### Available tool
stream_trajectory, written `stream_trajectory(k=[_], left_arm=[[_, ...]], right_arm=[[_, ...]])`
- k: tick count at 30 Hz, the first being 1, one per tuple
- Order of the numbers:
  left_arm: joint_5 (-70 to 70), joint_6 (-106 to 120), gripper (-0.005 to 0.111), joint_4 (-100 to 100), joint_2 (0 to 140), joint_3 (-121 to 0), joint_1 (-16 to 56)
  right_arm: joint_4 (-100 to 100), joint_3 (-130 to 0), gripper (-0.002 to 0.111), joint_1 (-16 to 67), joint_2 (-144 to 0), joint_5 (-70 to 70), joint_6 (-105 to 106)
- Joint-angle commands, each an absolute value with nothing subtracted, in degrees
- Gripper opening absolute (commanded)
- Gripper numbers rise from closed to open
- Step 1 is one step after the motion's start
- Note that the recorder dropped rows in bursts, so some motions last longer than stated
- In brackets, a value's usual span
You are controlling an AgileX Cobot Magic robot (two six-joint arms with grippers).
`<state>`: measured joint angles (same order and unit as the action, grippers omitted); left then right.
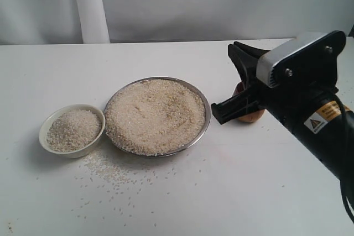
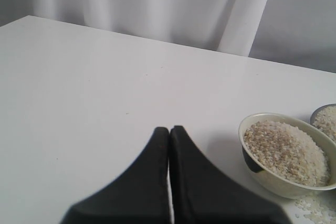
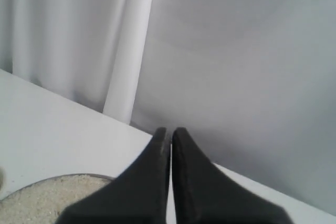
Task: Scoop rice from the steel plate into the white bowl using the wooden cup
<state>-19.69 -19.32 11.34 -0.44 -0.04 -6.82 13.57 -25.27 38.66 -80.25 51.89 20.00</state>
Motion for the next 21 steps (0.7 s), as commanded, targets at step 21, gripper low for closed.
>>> stream_trajectory(k=[21], left_arm=[[-19.31, -19.45, 0.0, 11.06, 0.0, 0.0, -6.76]], right_arm=[[13.48, -22.16, 0.0, 38.78, -79.44, 56.63, 20.62]])
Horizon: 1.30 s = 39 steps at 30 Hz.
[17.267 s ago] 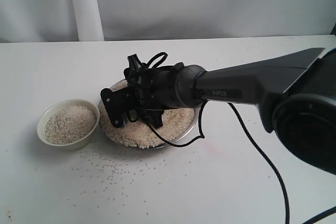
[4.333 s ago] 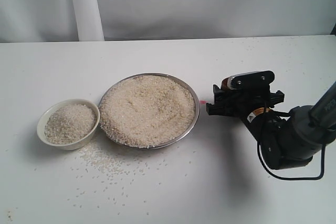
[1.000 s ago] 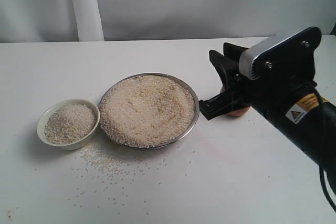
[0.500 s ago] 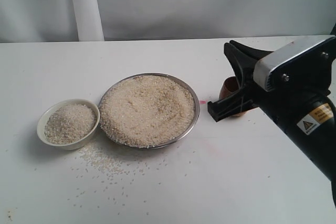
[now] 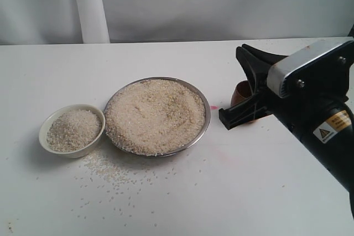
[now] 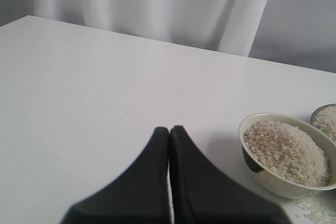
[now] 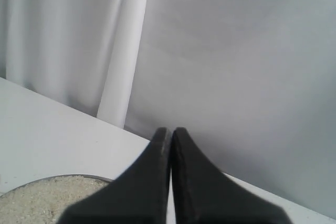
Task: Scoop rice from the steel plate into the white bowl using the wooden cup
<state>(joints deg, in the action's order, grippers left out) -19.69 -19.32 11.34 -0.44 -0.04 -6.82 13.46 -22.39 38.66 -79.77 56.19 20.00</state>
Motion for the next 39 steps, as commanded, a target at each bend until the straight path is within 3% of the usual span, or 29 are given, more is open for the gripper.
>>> stream_trajectory(k=[1, 6, 12, 15, 26, 39], left_arm=[[-19.31, -19.45, 0.0, 11.06, 0.0, 0.0, -6.76], [-19.31, -19.45, 0.0, 11.06, 0.0, 0.0, -6.76], [-19.31, -19.45, 0.0, 11.28, 0.0, 0.0, -6.74], [-19.31, -19.45, 0.0, 11.28, 0.0, 0.0, -6.74], [-19.31, -19.45, 0.0, 11.28, 0.0, 0.0, -6.74], [-19.31, -19.45, 0.0, 11.28, 0.0, 0.0, -6.74]], right_arm=[[13.48, -22.16, 0.0, 38.78, -79.44, 56.63, 20.62], [15.66, -22.16, 0.0, 38.89, -75.84, 51.05, 20.22], [15.55, -22.16, 0.0, 38.75, -59.51, 23.06, 20.08], [15.4, -22.16, 0.0, 38.75, -49.16, 16.12, 20.08], [15.5, -22.16, 0.0, 34.03, -28.98, 12.66, 26.86], [21.23, -22.16, 0.0, 32.49, -34.96, 12.86, 26.97]])
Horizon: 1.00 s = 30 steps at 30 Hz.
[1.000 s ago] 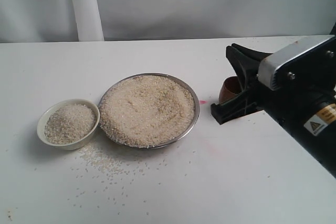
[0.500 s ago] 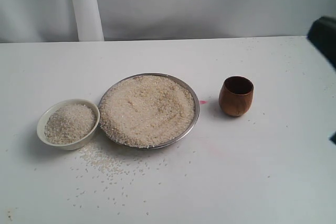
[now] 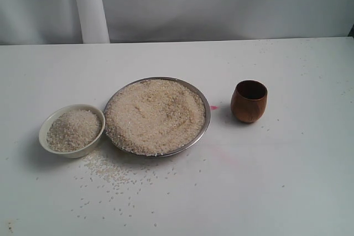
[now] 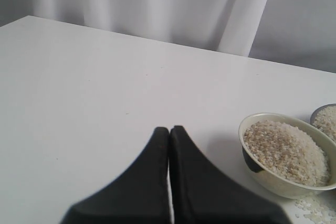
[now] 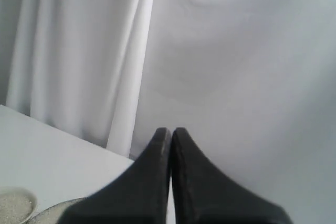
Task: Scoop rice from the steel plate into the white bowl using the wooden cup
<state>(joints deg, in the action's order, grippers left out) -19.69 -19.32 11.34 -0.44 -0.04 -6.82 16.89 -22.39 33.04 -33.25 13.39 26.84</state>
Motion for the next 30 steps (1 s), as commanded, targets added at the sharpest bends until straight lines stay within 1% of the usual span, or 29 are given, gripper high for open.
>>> stream_trajectory(k=[1, 4, 8, 11, 13, 16, 23, 28, 30], left_arm=[[-19.31, -19.45, 0.0, 11.28, 0.0, 0.0, -6.74], [-19.31, -19.45, 0.0, 11.28, 0.0, 0.0, -6.74], [-19.31, -19.45, 0.0, 11.28, 0.0, 0.0, -6.74], [-19.31, -19.45, 0.0, 11.28, 0.0, 0.0, -6.74], [-19.31, -19.45, 0.0, 11.28, 0.0, 0.0, -6.74], [-19.31, -19.45, 0.0, 11.28, 0.0, 0.0, -6.74], [-19.31, -19.45, 0.0, 11.28, 0.0, 0.0, -6.74], [-19.31, -19.45, 0.0, 11.28, 0.0, 0.0, -6.74], [-19.31, -19.45, 0.0, 11.28, 0.0, 0.0, -6.74]], right_arm=[[21.23, -22.16, 0.0, 32.49, -34.85, 12.98, 26.97], [21.23, -22.16, 0.0, 30.97, -32.41, 12.5, 26.97], [15.57, -21.92, 0.0, 25.07, -26.7, 7.42, 22.12], [0.99, -18.93, 0.0, 21.34, -21.89, 7.31, 6.89], [-3.79, -15.19, 0.0, 19.97, -18.14, 7.43, 0.34], [-4.18, -9.03, 0.0, 19.95, -11.63, 7.43, -0.39], [-8.3, -2.42, 0.0, 19.84, -1.56, 5.58, -3.44], [-8.66, 0.0, 0.0, 19.84, 0.0, 3.45, -3.44], [-8.64, 0.0, 0.0, 19.84, 0.0, -1.28, -3.17]])
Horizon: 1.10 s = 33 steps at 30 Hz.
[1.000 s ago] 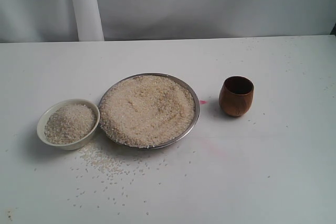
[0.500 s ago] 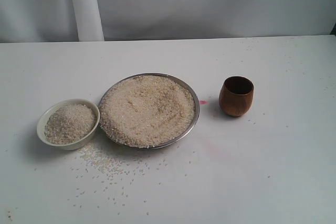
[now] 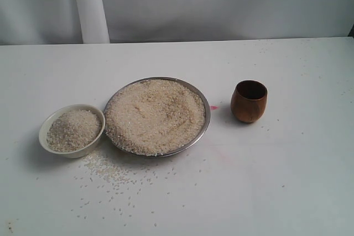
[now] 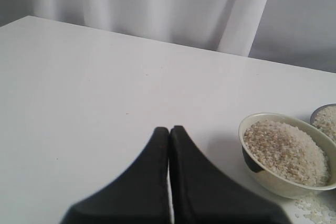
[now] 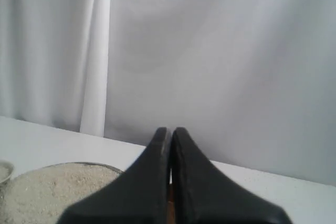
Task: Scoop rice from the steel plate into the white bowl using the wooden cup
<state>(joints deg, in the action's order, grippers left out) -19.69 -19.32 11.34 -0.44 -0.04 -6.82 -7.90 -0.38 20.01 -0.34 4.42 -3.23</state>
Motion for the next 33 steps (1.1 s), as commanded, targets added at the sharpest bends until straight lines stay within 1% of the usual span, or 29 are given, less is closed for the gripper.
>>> stream_trajectory(k=[1, 7, 15, 33], left_arm=[[-19.31, -19.45, 0.0, 11.28, 0.0, 0.0, -6.74], [-19.31, -19.45, 0.0, 11.28, 0.0, 0.0, -6.74], [-19.31, -19.45, 0.0, 11.28, 0.0, 0.0, -6.74], [-19.31, -19.45, 0.0, 11.28, 0.0, 0.0, -6.74]], right_arm=[[-10.34, 0.0, 0.0, 19.84, 0.0, -2.63, -2.9], [-12.85, 0.0, 0.0, 19.84, 0.0, -10.84, -2.82], [-13.31, 0.0, 0.0, 19.84, 0.0, -14.61, -2.95], [-13.07, 0.0, 0.0, 19.84, 0.0, -14.5, -3.11]])
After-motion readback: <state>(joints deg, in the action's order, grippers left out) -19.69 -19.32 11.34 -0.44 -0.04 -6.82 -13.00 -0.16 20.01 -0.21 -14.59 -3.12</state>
